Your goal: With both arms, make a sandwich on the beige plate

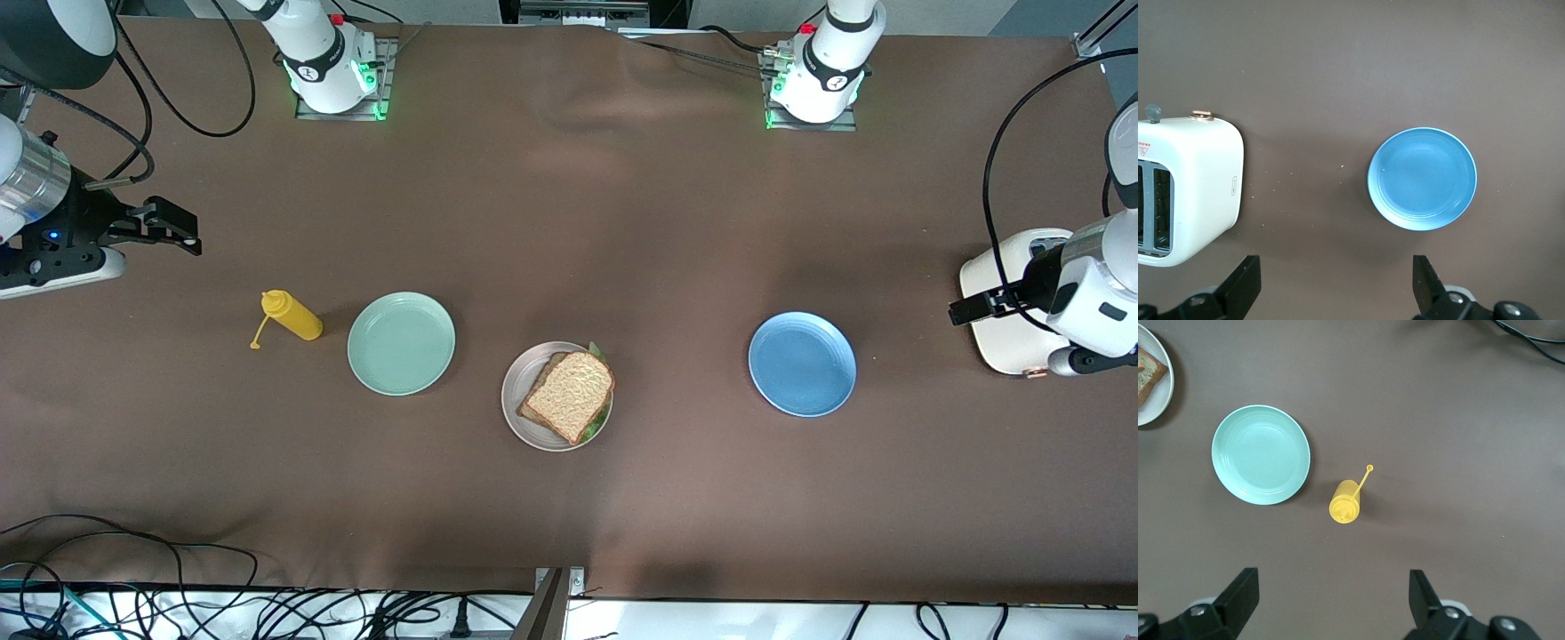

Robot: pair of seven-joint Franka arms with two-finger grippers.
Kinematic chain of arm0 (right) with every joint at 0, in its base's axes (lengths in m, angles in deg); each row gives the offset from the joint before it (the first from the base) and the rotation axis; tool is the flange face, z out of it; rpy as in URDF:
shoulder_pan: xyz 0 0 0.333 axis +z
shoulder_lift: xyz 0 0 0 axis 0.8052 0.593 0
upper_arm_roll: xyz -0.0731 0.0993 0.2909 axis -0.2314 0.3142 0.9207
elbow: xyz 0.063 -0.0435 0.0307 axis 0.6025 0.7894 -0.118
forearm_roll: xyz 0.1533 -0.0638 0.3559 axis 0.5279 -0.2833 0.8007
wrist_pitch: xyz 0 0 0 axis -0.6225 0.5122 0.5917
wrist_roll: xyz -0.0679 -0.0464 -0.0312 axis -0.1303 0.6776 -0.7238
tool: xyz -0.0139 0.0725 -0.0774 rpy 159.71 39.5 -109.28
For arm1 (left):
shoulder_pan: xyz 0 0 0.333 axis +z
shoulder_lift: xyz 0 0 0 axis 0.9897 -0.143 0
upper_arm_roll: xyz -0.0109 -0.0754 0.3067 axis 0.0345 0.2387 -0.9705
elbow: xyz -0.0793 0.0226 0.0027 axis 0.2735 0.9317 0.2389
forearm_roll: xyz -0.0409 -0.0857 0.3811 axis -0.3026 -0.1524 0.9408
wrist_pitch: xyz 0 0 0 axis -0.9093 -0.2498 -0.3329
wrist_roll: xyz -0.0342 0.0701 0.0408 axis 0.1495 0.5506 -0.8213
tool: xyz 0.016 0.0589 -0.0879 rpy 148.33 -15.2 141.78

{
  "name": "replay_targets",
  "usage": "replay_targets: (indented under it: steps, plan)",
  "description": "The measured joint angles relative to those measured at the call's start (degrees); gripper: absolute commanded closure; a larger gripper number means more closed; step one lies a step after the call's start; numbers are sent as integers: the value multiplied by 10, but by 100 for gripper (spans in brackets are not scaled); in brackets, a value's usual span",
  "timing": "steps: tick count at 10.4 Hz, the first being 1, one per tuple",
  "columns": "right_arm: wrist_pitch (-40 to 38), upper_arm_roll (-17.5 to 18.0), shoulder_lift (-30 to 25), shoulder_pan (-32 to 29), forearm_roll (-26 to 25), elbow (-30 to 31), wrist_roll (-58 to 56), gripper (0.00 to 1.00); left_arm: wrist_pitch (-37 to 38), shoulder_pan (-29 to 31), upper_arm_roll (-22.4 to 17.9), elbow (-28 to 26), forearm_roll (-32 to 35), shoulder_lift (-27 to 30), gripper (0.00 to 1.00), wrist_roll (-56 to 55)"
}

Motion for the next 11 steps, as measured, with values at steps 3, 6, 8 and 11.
replay_targets:
  steps: [3, 6, 8, 11]
  plan:
    - [0, 0, 0, 0, 0, 0, 0, 0, 0, 18, 0, 0, 0, 2, 0, 17]
    - [0, 0, 0, 0, 0, 0, 0, 0, 0, 10, -21, -1, -11, 13, 0, 19]
    - [0, 0, 0, 0, 0, 0, 0, 0, 2, -49, -94, -6, -42, 25, 0, 23]
    - [0, 0, 0, 0, 0, 0, 0, 0, 2, -116, -161, -30, -48, 51, 1, 28]
